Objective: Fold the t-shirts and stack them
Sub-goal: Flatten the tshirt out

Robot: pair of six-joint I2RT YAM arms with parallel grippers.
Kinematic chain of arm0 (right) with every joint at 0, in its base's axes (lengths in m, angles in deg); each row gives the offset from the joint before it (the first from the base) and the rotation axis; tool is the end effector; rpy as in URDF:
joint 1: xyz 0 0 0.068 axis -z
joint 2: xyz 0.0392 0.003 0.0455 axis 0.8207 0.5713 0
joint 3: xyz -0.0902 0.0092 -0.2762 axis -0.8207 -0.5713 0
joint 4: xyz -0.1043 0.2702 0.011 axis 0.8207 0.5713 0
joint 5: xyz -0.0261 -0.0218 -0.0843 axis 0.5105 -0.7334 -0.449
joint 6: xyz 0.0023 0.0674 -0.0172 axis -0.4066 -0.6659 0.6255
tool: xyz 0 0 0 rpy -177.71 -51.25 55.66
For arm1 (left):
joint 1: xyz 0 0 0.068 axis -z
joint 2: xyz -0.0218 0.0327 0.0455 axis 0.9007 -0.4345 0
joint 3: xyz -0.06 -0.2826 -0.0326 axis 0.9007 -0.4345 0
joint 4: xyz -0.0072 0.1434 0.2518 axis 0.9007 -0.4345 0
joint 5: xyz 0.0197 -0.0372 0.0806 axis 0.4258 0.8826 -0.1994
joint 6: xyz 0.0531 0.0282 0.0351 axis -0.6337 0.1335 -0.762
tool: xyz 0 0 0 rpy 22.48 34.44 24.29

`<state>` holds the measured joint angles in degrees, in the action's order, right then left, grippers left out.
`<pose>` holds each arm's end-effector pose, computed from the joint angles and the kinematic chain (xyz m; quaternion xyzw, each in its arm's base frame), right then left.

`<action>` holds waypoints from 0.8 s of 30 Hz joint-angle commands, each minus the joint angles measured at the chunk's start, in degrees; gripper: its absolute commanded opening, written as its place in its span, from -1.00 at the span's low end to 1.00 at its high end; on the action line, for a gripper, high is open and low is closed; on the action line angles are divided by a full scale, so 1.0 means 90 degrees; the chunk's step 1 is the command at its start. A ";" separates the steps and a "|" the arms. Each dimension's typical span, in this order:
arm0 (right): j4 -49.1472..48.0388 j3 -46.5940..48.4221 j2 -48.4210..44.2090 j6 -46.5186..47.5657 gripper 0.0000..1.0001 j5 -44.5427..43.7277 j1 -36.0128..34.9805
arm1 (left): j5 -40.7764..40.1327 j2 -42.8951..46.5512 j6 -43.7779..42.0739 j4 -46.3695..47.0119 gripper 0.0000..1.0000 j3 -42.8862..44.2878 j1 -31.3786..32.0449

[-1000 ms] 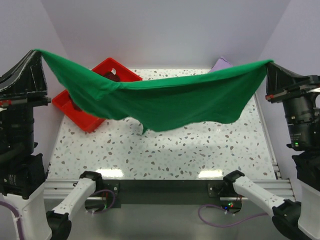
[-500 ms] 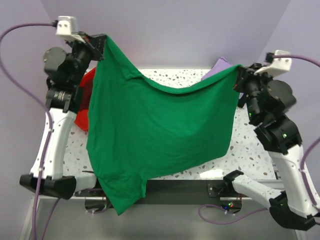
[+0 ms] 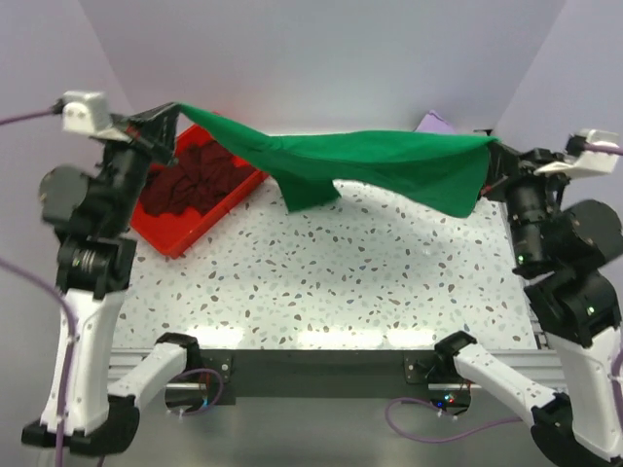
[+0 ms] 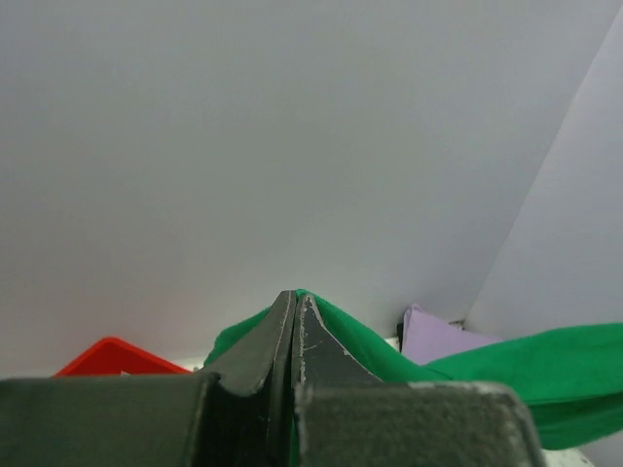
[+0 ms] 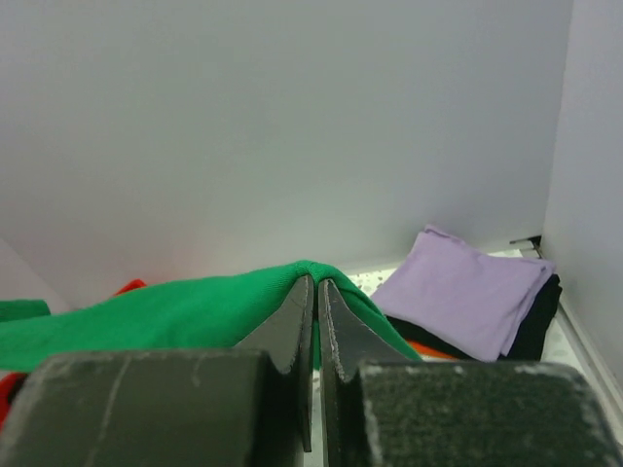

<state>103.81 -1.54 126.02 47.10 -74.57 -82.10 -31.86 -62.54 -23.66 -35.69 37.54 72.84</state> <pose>0.1304 0.0355 0.5656 0.1004 0.6320 0.0862 0.7636 0.2029 -0.0377 0.5622 -0.0049 0.5901 -0.2295 0.7740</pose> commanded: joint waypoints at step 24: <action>-0.0177 -0.0254 -0.0452 0.0120 -1.00 -0.1200 0.0005 | 0.1643 -0.0562 0.0759 0.1479 -1.00 0.0682 -0.0018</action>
<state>106.15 2.59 118.70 46.71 -74.74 -82.10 -19.58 -60.07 -19.85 -27.41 48.18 72.87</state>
